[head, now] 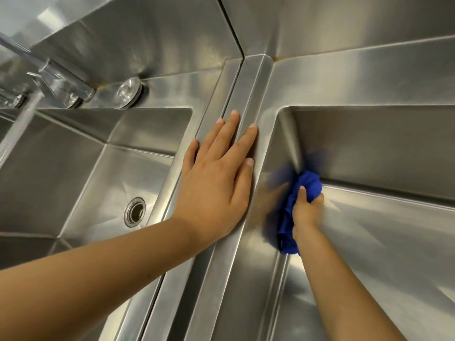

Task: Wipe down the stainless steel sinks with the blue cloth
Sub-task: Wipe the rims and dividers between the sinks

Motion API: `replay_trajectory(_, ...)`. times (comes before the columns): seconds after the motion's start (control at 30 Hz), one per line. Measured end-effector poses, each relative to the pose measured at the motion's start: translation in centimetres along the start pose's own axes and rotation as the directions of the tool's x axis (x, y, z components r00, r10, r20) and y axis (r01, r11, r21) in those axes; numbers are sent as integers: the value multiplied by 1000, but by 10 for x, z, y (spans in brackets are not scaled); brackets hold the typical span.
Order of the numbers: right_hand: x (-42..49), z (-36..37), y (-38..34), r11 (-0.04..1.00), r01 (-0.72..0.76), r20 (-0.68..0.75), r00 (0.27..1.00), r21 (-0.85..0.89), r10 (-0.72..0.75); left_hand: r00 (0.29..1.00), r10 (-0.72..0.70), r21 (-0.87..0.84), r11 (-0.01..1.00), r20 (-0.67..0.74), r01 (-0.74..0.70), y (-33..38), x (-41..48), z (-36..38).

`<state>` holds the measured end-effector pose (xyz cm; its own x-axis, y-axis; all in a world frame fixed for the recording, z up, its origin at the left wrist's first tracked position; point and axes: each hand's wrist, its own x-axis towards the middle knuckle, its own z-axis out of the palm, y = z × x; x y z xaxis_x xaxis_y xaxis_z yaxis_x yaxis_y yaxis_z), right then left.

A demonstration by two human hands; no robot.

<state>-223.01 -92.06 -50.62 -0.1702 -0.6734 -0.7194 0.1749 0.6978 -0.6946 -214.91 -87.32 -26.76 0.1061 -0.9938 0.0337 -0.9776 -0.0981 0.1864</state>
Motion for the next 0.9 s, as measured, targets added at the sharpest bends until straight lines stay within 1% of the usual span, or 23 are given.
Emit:
replay_trajectory(0.03,-8,-2,-3,1000,20,17,1000,2,-20,1000,-1,0,1000,-2,1,0,-1,0)
replay_trajectory(0.07,-19,-5,-6,997,69,38,997,22,-70,1000,-2,1,1000,-3,2,1,-1,0)
replay_trajectory(0.13,-44,-10,-10,976,203,84,974,74,-209,1000,-5,2,1000,-2,5,1,0,-1)
replay_trajectory(0.2,-56,-11,-11,951,298,63,951,85,-303,1000,-8,-5,1000,-1,8,1,0,-1)
replay_trajectory(0.27,-52,-10,-9,947,316,18,948,52,-317,1000,-9,-6,1000,1,9,1,0,-1)
replay_trajectory(0.33,-41,-8,-8,953,300,-6,954,36,-300,1000,-14,-3,1000,2,14,1,0,-1)
replay_trajectory(0.47,-45,-6,-11,975,222,6,975,2,-222,1000,-5,-14,1000,-16,5,1,1,0)
replay_trajectory(0.5,-57,-8,-16,972,234,20,972,7,-234,1000,-3,-18,1000,-13,3,1,0,0)
replay_trajectory(0.57,-95,-18,-27,943,327,65,942,52,-330,1000,0,-20,1000,-10,-1,0,0,2)
replay_trajectory(0.63,-141,-29,-36,900,420,121,893,121,-433,1000,5,-21,1000,-11,-5,-1,1,3)
replay_trajectory(0.67,-163,-33,-38,882,447,149,871,151,-468,1000,3,-21,1000,-7,-3,-1,1,3)
replay_trajectory(0.73,-190,-36,-36,859,482,146,850,173,-506,1000,-8,-33,999,10,8,0,1,2)
replay_trajectory(0.83,-191,-37,-31,869,469,110,866,156,-487,1000,-21,-92,996,-2,20,2,-2,-2)
replay_trajectory(0.9,-185,-40,-35,902,399,116,901,163,-419,999,-45,-94,995,4,45,4,-8,-7)
